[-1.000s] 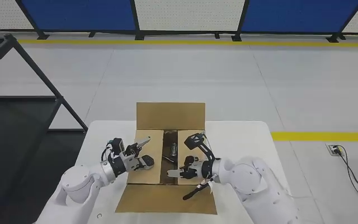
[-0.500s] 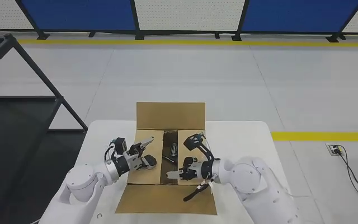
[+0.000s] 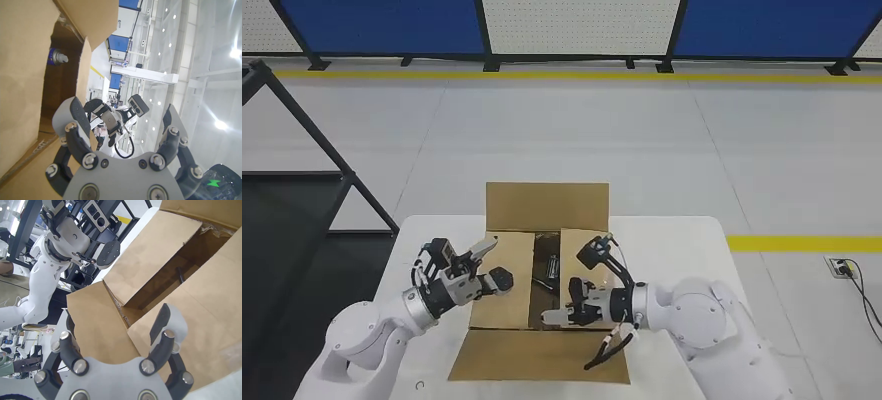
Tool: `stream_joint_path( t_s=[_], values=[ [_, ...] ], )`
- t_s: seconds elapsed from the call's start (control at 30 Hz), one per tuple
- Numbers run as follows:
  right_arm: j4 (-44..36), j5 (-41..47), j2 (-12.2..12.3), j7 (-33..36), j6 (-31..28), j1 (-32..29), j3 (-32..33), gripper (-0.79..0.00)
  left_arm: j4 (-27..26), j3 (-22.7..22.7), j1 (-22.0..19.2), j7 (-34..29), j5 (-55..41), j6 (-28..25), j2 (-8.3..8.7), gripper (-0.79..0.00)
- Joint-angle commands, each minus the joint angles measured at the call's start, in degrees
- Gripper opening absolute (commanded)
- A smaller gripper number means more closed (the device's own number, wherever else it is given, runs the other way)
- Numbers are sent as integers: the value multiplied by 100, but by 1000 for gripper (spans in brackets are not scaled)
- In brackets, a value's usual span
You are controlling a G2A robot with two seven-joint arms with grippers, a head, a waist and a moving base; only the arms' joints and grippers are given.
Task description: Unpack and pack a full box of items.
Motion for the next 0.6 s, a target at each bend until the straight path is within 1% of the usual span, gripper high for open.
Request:
stream_joint_path(
  t_s=[0.0,0.13,0.3,0.43,0.47,0.5,0.57],
  values=[
    [-158,241,50,308,-272,-63,130,0,-77,-147,63,-114,-149,-96,16,0],
    [-550,522,208,866,-723,-382,644,0,-110,-504,155,-348,-431,-342,52,0],
    [-1112,998,438,1532,-1243,-1106,1514,0,10,-970,234,-468,-924,-555,84,0],
    [-1595,1263,644,1521,-1255,-1696,2021,0,140,-1331,285,-499,-1114,-545,125,0],
    [-1712,1187,704,1514,-1262,-1809,2155,0,141,-1433,292,-523,-1132,-543,139,0],
    [-1712,1187,704,1514,-1262,-1809,2155,0,125,-1536,326,-570,-1108,-561,155,0],
    [-1712,1187,704,1514,-1262,-1809,2155,0,113,-1572,343,-583,-1091,-568,161,0]
  ],
)
